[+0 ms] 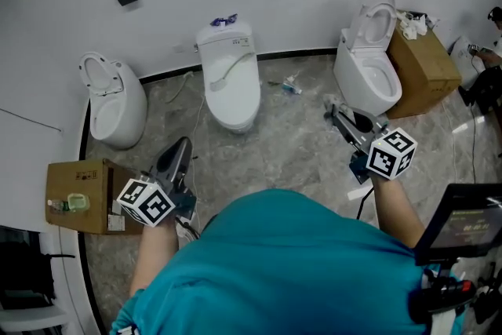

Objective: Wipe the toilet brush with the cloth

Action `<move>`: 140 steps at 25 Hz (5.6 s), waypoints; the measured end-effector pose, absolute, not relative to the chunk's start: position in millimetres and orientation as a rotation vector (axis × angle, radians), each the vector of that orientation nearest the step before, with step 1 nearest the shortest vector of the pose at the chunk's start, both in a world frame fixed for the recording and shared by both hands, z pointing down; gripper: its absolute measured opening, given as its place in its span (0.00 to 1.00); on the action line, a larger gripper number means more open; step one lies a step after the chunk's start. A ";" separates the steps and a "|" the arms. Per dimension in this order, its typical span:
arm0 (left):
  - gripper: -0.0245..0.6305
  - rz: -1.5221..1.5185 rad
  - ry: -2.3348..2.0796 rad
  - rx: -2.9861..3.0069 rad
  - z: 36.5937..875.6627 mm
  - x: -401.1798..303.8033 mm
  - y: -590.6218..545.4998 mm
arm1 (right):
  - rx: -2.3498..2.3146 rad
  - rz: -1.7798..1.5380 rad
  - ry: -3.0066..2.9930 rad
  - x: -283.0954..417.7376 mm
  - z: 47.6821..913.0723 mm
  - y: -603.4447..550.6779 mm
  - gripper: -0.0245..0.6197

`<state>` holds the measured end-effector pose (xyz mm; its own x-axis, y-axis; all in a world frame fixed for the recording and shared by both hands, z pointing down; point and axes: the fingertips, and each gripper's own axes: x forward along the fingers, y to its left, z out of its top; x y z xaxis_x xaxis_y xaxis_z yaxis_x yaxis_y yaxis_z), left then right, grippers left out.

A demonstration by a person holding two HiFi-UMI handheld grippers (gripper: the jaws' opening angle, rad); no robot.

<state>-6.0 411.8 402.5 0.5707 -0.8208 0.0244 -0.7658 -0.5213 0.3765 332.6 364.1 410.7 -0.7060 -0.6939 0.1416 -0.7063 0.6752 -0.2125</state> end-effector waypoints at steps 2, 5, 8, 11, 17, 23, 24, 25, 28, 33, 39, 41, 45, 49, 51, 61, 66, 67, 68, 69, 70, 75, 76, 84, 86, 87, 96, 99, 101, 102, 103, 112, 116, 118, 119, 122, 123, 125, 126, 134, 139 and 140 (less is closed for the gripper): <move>0.05 -0.216 -1.303 2.454 405.1 -10.4 406.2 | 1.178 0.409 -2.832 330.3 417.6 357.9 0.11; 0.05 -0.237 -1.303 2.442 409.8 -25.5 388.9 | 1.170 0.422 -2.825 317.6 422.5 341.6 0.11; 0.05 -0.243 -1.279 2.433 428.3 -54.9 359.6 | 1.164 0.413 -2.811 284.1 434.0 314.8 0.11; 0.05 -0.256 -1.249 2.435 429.7 -82.4 336.0 | 1.169 0.402 -2.795 254.7 429.3 294.0 0.11; 0.05 -0.252 -1.218 2.462 417.1 -159.6 263.8 | 1.193 0.379 -2.780 178.2 410.2 233.4 0.11; 0.05 -0.240 -1.185 2.480 405.5 -235.4 185.4 | 1.218 0.353 -2.780 102.5 390.9 162.6 0.11; 0.05 -0.238 -1.180 2.485 404.3 -241.8 178.7 | 1.216 0.352 -2.779 95.0 388.8 155.6 0.11; 0.05 -0.238 -1.174 2.492 403.0 -245.0 175.7 | 1.212 0.351 -2.778 90.4 386.6 151.9 0.11; 0.05 -0.242 -1.167 2.484 406.8 -246.4 174.9 | 1.204 0.352 -2.775 87.6 385.9 148.4 0.11; 0.05 -0.226 -1.156 2.433 440.6 -278.1 99.1 | 1.197 0.392 -2.740 57.9 412.1 69.2 0.11; 0.05 -0.236 -1.145 2.434 442.7 -278.8 106.4 | 1.188 0.394 -2.757 51.8 410.4 74.0 0.11; 0.05 -0.206 -1.154 2.429 447.1 -267.9 97.0 | 1.179 0.413 -2.761 60.3 419.7 61.8 0.11; 0.05 -0.184 -1.205 2.403 459.4 -212.8 29.7 | 1.114 0.457 -2.798 112.7 443.4 -18.9 0.11; 0.05 -0.181 -1.290 2.328 470.9 -164.2 -27.2 | 1.026 0.468 -2.832 158.1 453.8 -89.0 0.11; 0.05 -0.156 -1.310 2.302 482.5 -137.0 -51.4 | 0.968 0.484 -2.849 177.0 455.8 -118.2 0.11; 0.05 0.293 -1.249 2.307 574.3 -89.0 -137.0 | 0.887 0.557 -2.823 195.4 493.2 -199.9 0.11; 0.11 0.607 -1.087 2.375 643.9 -78.6 -160.0 | 0.910 0.576 -2.758 195.0 517.7 -205.6 0.11; 0.19 0.682 -1.032 2.383 662.0 -77.0 -164.3 | 0.910 0.584 -2.747 192.6 522.5 -207.5 0.11; 0.24 0.755 -0.977 2.387 682.2 -78.4 -167.5 | 0.907 0.592 -2.735 186.6 527.3 -208.7 0.11; 0.26 0.827 -0.924 2.388 704.4 -82.3 -169.3 | 0.905 0.601 -2.720 178.5 532.8 -208.8 0.11; 0.30 0.897 -0.875 2.389 727.6 -86.6 -169.9 | 0.906 0.610 -2.702 170.2 539.0 -208.6 0.11; 0.41 1.250 -0.677 2.387 838.0 -91.7 -175.6 | 0.892 0.627 -2.663 149.1 572.3 -216.1 0.11; 0.42 1.310 -0.647 2.372 857.7 -90.9 -175.6 | 0.884 0.631 -2.664 148.4 579.1 -217.0 0.11; 0.48 1.646 -0.439 2.294 976.1 -84.2 -175.6 | 0.848 0.719 -2.595 157.9 638.3 -221.1 0.11; 0.48 1.710 -0.396 2.284 999.6 -77.6 -176.4 | 0.863 0.741 -2.575 167.9 654.4 -217.7 0.11; 0.48 1.740 -0.380 2.272 1010.7 -75.2 -176.8 | 0.875 0.756 -2.566 173.3 661.1 -215.3 0.11; 0.48 1.871 -0.320 2.191 1074.5 -67.1 -179.7 | 0.915 0.868 -2.494 202.6 707.1 -198.5 0.11; 0.48 1.916 -0.310 2.148 1086.4 -70.2 -176.6 | 0.915 0.878 -2.485 205.8 714.6 -195.2 0.11; 0.38 1.917 -0.303 2.144 1083.7 -70.7 -178.8 | 0.918 0.885 -2.480 207.1 716.6 -194.3 0.11; 0.32 1.904 -0.300 2.153 1078.8 -69.1 -180.8 | 0.922 0.888 -2.479 207.6 716.1 -194.7 0.11; 0.29 1.876 -0.309 2.167 1070.9 -66.0 -183.4 | 0.928 0.889 -2.480 207.5 714.4 -195.6 0.11; 0.27 1.337 -0.540 2.408 889.9 -34.9 -212.7 | 0.921 0.770 -2.571 173.8 646.9 -211.2 0.11; 0.27 1.067 -0.553 2.477 780.7 -25.0 -198.3 | 0.897 0.628 -2.653 151.2 582.5 -208.7 0.11; 0.27 1.009 -0.517 2.507 735.5 -24.7 -192.5 | 0.858 0.523 -2.693 132.9 551.8 -212.2 0.11; 0.27 1.004 -0.501 2.527 715.3 -27.4 -193.3 | 0.828 0.462 -2.712 120.9 537.6 -216.4 0.11; 0.27 1.014 -0.467 2.600 653.9 -40.4 -195.8 | 0.721 0.292 -2.756 80.0 495.9 -221.8 0.11; 0.27 1.013 -0.467 2.625 633.6 -43.2 -194.3 | 0.684 0.236 -2.761 70.1 485.0 -218.8 0.11; 0.27 0.992 -0.502 2.683 595.2 -45.7 -193.1 | 0.616 0.137 -2.767 55.8 466.9 -211.0 0.11; 0.27 0.966 -0.531 2.712 576.8 -47.3 -194.2 | 0.585 0.098 -2.772 48.3 458.2 -208.0 0.11; 0.27 0.687 -0.694 2.844 478.4 -69.3 -208.5 | 0.461 -0.129 -2.831 -7.6 391.0 -207.3 0.11; 0.27 0.783 -0.717 2.882 467.2 -67.9 -196.9 | 0.458 -0.348 -2.777 -18.3 372.9 -204.1 0.11; 0.27 0.796 -0.709 2.890 464.9 -68.1 -197.4 | 0.449 -0.397 -2.758 -23.3 371.4 -206.0 0.11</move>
<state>-68.1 -197.4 464.9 0.7605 -0.4159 0.4987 -0.4476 -0.8921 -0.0615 -23.3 -206.0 371.4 -0.9003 -0.3470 0.2628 -0.2588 0.9121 0.3180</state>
